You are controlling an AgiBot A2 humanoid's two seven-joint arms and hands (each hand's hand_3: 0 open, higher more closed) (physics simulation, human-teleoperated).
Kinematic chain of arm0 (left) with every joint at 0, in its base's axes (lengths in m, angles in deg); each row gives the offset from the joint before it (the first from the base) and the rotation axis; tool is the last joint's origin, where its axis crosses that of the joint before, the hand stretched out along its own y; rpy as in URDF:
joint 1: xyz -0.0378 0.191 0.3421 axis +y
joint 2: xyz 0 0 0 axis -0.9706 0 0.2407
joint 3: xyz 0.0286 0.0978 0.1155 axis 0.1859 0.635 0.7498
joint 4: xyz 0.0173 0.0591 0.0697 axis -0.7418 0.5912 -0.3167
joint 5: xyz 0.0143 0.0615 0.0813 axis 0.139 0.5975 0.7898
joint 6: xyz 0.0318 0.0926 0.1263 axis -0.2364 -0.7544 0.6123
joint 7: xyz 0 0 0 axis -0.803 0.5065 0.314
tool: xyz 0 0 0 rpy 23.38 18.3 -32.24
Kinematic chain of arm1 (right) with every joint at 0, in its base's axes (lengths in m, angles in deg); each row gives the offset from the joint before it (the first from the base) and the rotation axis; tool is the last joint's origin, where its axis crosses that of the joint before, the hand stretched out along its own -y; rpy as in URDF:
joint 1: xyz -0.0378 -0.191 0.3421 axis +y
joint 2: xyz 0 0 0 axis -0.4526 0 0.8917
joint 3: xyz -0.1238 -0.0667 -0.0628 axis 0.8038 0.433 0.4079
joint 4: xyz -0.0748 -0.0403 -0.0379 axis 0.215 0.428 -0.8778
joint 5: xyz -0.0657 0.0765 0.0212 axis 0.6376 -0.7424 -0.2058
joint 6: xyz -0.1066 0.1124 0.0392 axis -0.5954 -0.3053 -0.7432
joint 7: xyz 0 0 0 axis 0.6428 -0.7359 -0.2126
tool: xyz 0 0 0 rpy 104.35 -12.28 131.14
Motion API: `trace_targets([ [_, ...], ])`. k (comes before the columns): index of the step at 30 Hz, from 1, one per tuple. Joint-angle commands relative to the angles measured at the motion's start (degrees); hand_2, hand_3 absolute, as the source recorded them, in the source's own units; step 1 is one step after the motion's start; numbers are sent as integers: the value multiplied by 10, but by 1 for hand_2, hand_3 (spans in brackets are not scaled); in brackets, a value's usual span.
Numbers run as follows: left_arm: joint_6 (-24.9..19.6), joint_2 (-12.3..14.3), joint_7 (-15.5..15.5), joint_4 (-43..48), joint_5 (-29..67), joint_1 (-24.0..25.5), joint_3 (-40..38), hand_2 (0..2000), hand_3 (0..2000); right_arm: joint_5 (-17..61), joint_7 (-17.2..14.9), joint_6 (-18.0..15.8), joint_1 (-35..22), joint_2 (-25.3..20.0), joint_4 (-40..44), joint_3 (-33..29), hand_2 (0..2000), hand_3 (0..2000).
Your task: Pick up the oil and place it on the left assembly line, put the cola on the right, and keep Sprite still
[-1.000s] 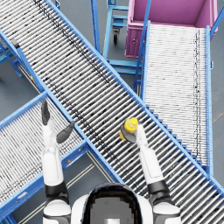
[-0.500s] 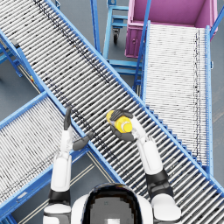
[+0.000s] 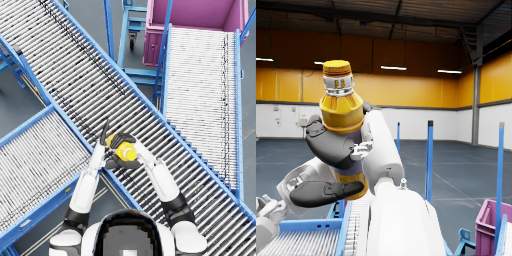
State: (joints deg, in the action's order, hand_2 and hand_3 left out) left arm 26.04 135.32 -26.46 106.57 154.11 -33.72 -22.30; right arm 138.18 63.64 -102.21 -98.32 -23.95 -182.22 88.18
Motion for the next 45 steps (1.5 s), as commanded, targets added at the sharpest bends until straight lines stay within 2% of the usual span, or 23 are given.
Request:
trace_targets([
  [1,0,13,0,-11,0,-21,-2,0,0,1,0,-2,11,9,-3,37,2000,2000],
  [5,-30,17,4,-12,2,-31,2,0,0,4,3,0,8,20,19,71,2000,2000],
  [9,-42,11,6,-2,3,-27,4,0,0,3,6,61,-11,14,64,98,2000,2000],
  [10,-37,10,6,3,3,-28,17,0,0,3,8,67,-18,8,70,98,2000,2000],
  [11,-28,6,5,9,4,-23,18,1361,327,3,9,70,-22,7,75,102,2000,2000],
  [12,-48,3,3,10,4,-23,8,2000,653,3,10,91,-21,12,72,104,2000,2000],
  [14,-63,-3,2,10,4,-16,-18,2000,1307,3,11,99,-20,16,64,101,2000,2000],
  [16,-73,-9,2,15,3,-4,-38,2000,1960,3,6,90,-17,21,50,101,2000,2000],
  [18,-82,-7,0,21,2,-3,-51,2000,2000,3,3,83,-19,18,24,95,2000,2000],
  [19,-83,-6,-1,25,1,-3,-50,2000,2000,3,0,90,-21,15,30,97,639,1673],
  [20,-77,-4,-1,23,1,-5,-54,2000,2000,2,0,111,-9,25,12,86,0,1347],
  [24,-25,-3,1,25,1,-1,-89,2000,2000,1,2,125,12,35,-18,49,0,40],
  [26,-16,-4,1,30,1,6,-116,2000,2000,0,2,127,21,40,-27,53,0,0],
  [31,-15,-4,1,43,1,15,-231,2000,2000,0,2,128,75,77,-92,-21,0,0],
  [37,-11,9,0,1,0,45,-364,2000,2000,0,2,128,53,47,-71,-32,0,0],
  [44,-10,7,1,-56,0,56,-448,2000,2000,0,2,128,39,24,-40,-22,0,0],
  [45,-9,10,1,-64,0,61,-464,639,1673,0,2,128,38,21,-38,-26,0,0],
])
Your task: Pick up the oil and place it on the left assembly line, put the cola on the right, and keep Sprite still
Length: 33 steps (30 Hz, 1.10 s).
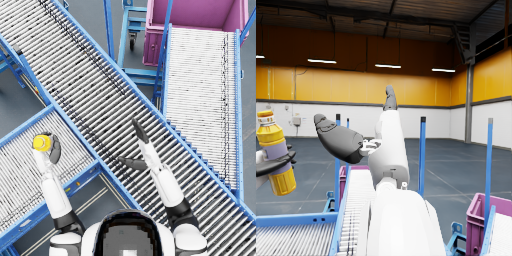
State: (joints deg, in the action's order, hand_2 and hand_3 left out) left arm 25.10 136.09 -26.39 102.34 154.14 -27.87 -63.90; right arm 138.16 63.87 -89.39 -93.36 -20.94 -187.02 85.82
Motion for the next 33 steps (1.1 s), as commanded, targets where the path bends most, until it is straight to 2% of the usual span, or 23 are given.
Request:
trace_targets([
  [1,4,6,0,-29,0,8,-71,0,1347,0,0,0,-10,-9,10,-3,0,0],
  [5,6,2,0,-12,0,9,-140,0,40,0,0,0,-15,-20,10,6,0,0],
  [7,8,-14,-1,-7,0,0,-175,0,0,0,0,0,-14,-23,12,16,0,0],
  [9,9,-63,-1,0,0,-23,-235,0,0,0,0,0,-9,-23,0,14,0,0],
  [10,9,-70,-1,13,0,-25,-248,0,0,0,0,0,-11,-26,0,19,0,0],
  [12,9,-68,-1,52,0,-22,-249,0,0,0,0,0,-13,-31,-11,19,0,0],
  [14,9,-85,-1,80,-1,-27,-223,0,0,0,0,0,-14,-35,-24,-18,0,0],
  [16,9,-90,-1,105,-1,-27,-197,0,0,0,0,0,-21,-45,-24,-73,0,0],
  [17,9,-90,-1,110,-1,-30,-190,0,0,0,0,0,-108,150,-23,71,0,0],
  [18,9,-91,-1,113,0,-30,-185,0,0,0,0,0,-39,1,-22,-71,0,0],
  [22,9,-93,-1,122,0,-30,-126,0,0,0,0,0,-46,1,-21,-128,0,0],
  [26,9,-111,-1,111,0,-40,-49,0,0,0,0,0,-53,-3,-4,-195,0,0],
  [31,9,-145,-1,91,0,-70,59,0,0,0,0,0,-57,-3,2,-245,0,0],
  [33,9,-144,-1,77,0,-87,83,0,0,0,0,0,-48,-3,2,-277,0,0],
])
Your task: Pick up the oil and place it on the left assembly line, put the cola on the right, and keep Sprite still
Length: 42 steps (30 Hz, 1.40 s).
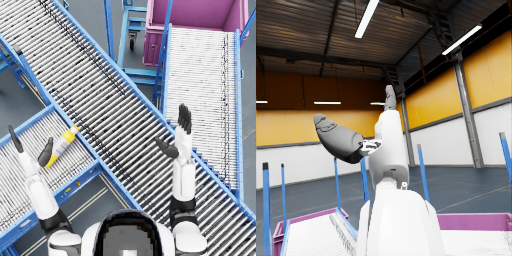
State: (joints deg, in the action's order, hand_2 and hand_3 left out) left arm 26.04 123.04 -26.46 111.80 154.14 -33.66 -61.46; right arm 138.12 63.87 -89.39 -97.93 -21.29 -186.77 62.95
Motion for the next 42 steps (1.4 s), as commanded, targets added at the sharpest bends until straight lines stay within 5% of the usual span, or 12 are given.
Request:
trace_targets([
  [1,0,-15,0,-24,0,-37,77,0,0,0,0,0,-6,0,3,-54,0,0],
  [12,0,-10,0,-44,0,-90,169,0,0,0,0,0,1,1,22,-93,0,0],
  [17,1,-7,1,-41,-3,-76,169,0,0,-2,-1,-1,13,1,22,-89,0,0],
  [42,56,-32,56,-47,-333,28,324,0,0,-135,-56,-55,177,159,1,96,0,0],
])
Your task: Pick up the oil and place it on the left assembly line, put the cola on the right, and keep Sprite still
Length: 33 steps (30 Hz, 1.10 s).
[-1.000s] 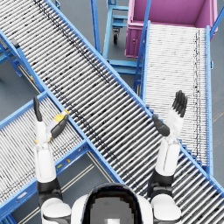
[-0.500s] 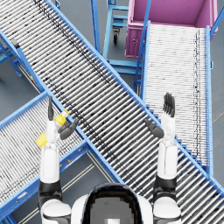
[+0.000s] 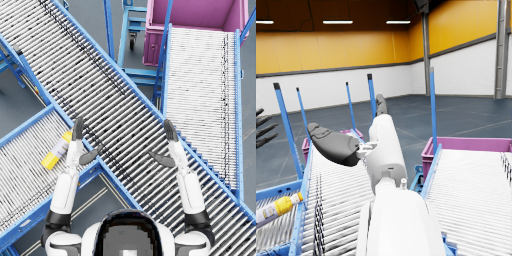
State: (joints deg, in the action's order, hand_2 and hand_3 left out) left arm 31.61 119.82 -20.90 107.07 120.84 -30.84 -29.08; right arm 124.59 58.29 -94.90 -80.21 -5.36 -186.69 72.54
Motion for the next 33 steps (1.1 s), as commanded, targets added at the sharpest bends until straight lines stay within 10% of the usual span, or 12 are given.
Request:
trace_targets([
  [1,1,0,1,0,-4,1,2,0,0,-1,-1,-1,2,2,0,2,0,0],
  [33,2,-1,2,0,-12,3,6,0,0,-5,-2,-2,5,6,-1,7,0,0],
])
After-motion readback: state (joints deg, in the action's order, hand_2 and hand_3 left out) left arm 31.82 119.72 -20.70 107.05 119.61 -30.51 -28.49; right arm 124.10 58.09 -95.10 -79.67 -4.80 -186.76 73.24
